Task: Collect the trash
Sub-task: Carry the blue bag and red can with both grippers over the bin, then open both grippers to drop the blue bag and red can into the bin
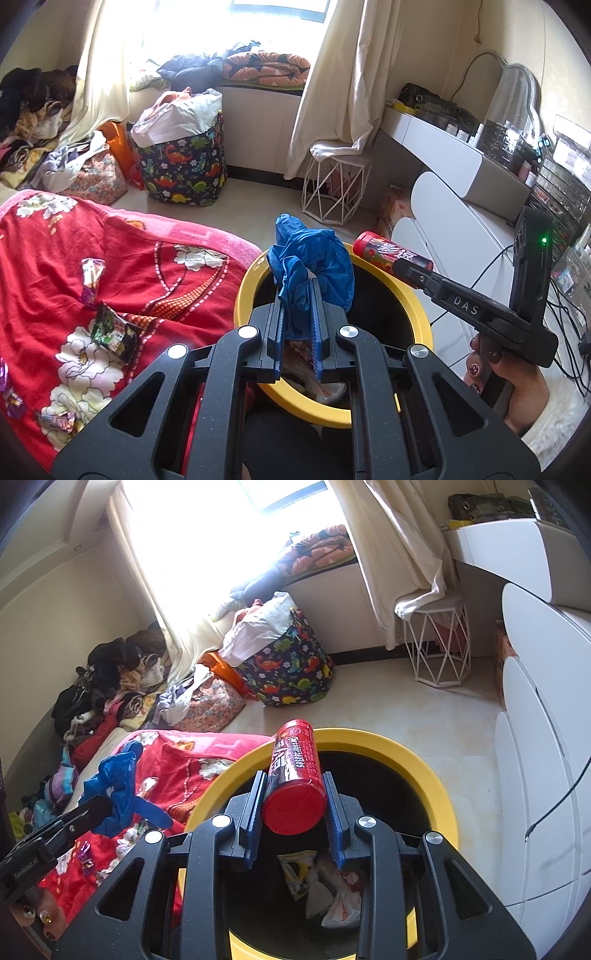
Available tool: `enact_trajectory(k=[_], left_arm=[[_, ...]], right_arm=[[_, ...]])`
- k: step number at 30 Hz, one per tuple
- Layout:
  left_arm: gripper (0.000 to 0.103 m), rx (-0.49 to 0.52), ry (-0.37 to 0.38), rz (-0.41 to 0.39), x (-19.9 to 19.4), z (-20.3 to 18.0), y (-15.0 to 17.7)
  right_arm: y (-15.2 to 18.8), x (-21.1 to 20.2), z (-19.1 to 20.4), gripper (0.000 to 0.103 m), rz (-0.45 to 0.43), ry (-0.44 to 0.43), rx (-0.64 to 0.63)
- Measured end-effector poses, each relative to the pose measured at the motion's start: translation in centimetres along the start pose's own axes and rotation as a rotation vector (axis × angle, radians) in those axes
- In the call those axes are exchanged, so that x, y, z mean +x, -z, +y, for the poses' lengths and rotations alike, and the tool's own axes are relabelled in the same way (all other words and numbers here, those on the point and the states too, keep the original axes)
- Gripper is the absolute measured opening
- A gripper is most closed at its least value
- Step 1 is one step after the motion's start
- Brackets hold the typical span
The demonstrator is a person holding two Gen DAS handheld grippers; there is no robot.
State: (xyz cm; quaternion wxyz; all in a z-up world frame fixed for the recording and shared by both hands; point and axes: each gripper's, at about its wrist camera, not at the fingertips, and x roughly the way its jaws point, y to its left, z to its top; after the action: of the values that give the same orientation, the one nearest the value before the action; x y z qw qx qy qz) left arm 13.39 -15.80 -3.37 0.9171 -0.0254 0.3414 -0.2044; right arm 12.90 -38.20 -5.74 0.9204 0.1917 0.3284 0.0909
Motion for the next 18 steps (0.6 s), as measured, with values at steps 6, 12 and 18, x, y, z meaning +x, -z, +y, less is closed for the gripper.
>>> enact_trajectory(k=[6, 12, 18], left_arm=[[0.007, 0.021, 0.007, 0.031, 1.1, -0.8, 0.4], [0.007, 0.038, 0.024, 0.069, 2.6, -1.6, 0.9], [0.007, 0.051, 0.045, 0.112, 4.1, -2.4, 1.7]], right_arm=[[0.2, 0.4, -1.6, 0.028, 0.023, 0.019, 0.028], [0.5, 0.6, -2.8, 0.028, 0.037, 0.036, 0.050], [0.6, 0.7, -3.5, 0.028, 0.048, 0.046, 0.060]])
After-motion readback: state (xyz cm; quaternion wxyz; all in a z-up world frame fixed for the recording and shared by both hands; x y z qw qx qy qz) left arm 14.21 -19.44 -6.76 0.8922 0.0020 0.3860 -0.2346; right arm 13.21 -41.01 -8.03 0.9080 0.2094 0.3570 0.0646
